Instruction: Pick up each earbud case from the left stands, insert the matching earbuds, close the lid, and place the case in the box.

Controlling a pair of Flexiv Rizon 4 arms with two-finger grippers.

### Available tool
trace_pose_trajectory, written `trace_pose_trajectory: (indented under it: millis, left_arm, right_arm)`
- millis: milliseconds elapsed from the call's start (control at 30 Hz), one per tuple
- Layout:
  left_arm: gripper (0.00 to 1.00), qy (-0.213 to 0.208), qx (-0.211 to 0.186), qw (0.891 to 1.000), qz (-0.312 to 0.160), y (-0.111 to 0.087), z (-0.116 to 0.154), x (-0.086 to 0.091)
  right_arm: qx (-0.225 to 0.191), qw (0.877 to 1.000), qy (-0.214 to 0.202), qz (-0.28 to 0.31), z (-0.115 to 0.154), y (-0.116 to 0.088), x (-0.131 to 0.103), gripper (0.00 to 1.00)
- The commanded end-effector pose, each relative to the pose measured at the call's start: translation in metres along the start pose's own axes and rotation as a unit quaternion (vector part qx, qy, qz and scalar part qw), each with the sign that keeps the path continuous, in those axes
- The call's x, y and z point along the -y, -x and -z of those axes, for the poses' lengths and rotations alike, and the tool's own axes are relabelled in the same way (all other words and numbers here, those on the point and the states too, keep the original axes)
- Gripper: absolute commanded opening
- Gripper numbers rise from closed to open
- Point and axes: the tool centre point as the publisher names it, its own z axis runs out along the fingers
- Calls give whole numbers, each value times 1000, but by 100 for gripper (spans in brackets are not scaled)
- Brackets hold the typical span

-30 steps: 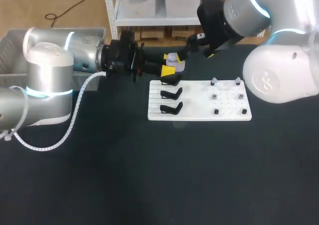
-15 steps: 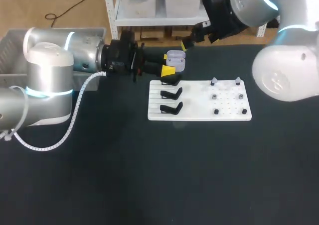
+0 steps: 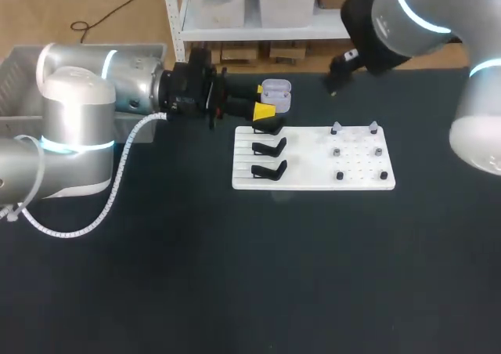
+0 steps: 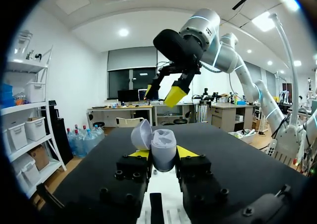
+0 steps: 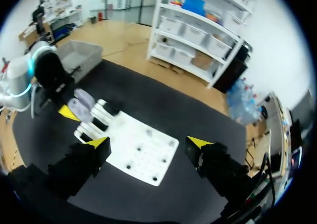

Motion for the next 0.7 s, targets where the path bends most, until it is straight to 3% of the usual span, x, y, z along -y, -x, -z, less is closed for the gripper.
trace_pose_trajectory:
  millis: [33,433,700]
  left_arm:
    - [0,2,1,1000,-1,-1,0,1]
    - [0,2,1,1000,-1,-1,0,1]
    - [0,2,1,1000,-1,-1,0,1]
  right_arm:
    - [-4,998,-53,-17,-12,-11,3,100]
    - [-72,995,-32,-61,-48,-37,17,100]
    - [-74,995,-31,-62,-50,-40,19,100]
